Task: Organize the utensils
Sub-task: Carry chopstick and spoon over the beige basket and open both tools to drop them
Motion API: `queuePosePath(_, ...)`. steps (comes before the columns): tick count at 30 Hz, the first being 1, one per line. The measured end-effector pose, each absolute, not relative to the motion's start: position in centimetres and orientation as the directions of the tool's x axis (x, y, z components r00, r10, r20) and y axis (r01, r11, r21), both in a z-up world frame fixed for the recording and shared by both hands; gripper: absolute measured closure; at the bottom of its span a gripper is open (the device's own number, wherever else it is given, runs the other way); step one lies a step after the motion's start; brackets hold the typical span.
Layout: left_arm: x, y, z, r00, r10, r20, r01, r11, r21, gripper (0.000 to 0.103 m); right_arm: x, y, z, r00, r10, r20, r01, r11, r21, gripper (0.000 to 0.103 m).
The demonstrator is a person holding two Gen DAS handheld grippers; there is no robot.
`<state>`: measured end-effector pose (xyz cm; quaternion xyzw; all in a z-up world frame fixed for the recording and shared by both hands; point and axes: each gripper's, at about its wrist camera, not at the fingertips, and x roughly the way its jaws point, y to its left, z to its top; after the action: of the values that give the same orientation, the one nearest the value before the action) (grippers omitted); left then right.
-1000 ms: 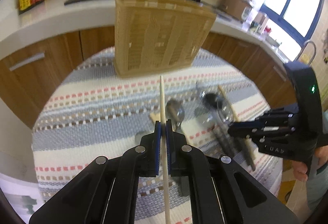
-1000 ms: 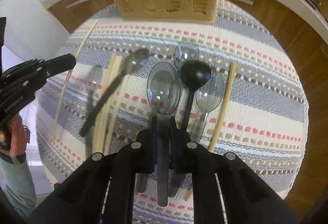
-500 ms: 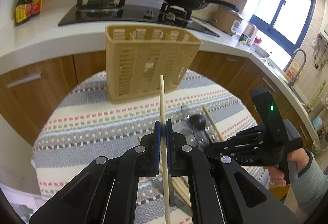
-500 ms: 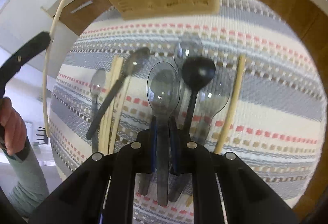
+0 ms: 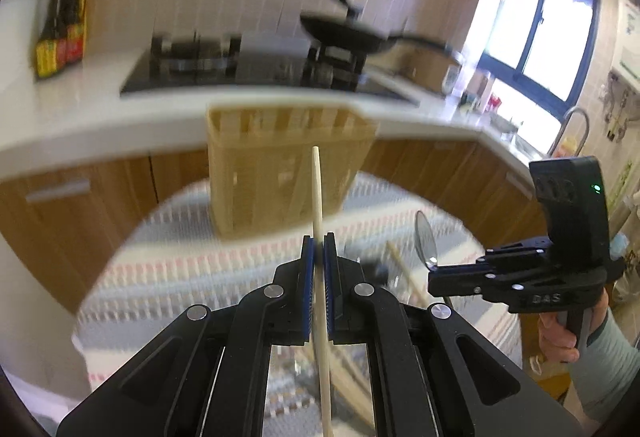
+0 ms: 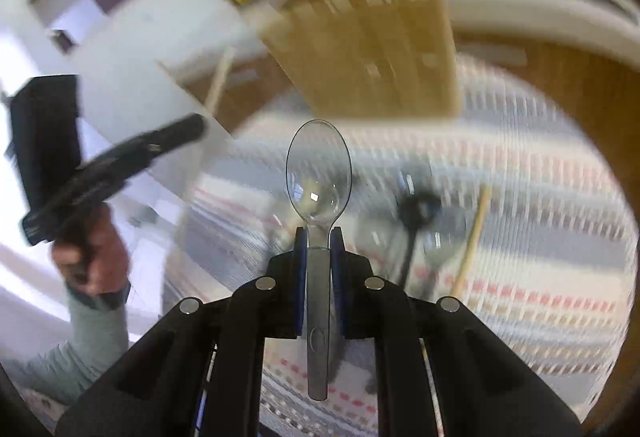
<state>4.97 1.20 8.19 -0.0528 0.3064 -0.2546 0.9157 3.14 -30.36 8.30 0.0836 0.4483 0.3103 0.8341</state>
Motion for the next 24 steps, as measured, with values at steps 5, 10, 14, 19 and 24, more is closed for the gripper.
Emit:
queuePosePath(5,6.5,1.6,12.7,0.778,-0.489,-0.396,0.431,0.872,-0.232,0.100,5.2,-30.2,14.1,0.576,0.584,-0.572,-0.484,0.808,0.336,0.093)
queuePosePath(10,9.5,1.6,15.9,0.863,-0.444,-0.242,0.401,0.892,-0.206,0.100,9.8,-29.2,16.8,0.712,0.529,-0.462,-0.449,0.848,0.280,0.093)
queuePosePath(14,12.1,1.2,16.4,0.915,-0.380,-0.138,0.352,0.916,-0.193,0.100,14.3,-29.1,17.0,0.801,0.440,-0.406,-0.377,0.898,0.228,0.093)
queuePosePath(19,15.1,0.3,15.7,0.966,-0.253,-0.049,0.243,0.956,-0.162,0.100,19.0,-29.3,15.5,0.872,0.325,-0.367,-0.274,0.944,0.186,0.093)
queuePosePath(24,17.8,0.4,14.0,0.976,-0.215,-0.047,0.203,0.963,-0.178,0.100,21.1,-28.9,13.1,0.885,0.283,-0.369,-0.239,0.958,0.159,0.093)
